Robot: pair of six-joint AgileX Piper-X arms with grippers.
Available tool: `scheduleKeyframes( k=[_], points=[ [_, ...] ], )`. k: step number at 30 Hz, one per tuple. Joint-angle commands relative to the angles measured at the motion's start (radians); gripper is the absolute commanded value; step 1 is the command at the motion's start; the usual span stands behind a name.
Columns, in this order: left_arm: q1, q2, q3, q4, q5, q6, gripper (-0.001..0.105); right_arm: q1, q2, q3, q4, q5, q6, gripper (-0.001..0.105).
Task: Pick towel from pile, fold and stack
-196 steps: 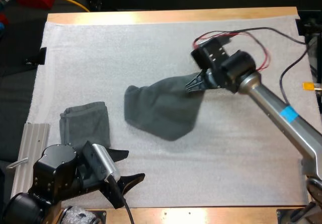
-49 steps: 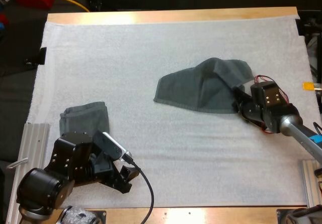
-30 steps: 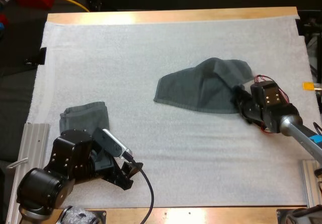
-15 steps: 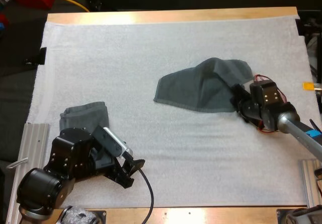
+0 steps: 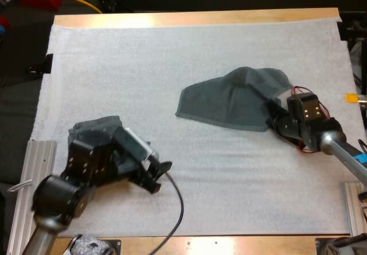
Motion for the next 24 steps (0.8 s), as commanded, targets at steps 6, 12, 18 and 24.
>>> scheduleKeyframes(
  k=[6,12,18,24],
  points=[
    [-0.003,0.193,-0.002,-0.152,-0.008,-0.009,0.067,0.001,-0.068,0.000,0.120,0.004,-0.074,0.000],
    [-0.003,0.387,-0.002,-0.262,-0.008,-0.009,0.067,0.001,-0.102,0.000,0.186,0.010,-0.120,0.000],
    [-0.003,0.558,-0.002,-0.370,-0.008,-0.009,0.067,0.001,-0.110,0.000,0.216,0.010,-0.133,0.000],
    [-0.003,0.680,-0.018,-0.474,-0.008,-0.016,0.067,0.001,-0.110,0.000,0.216,0.010,-0.133,0.000]
  ],
)
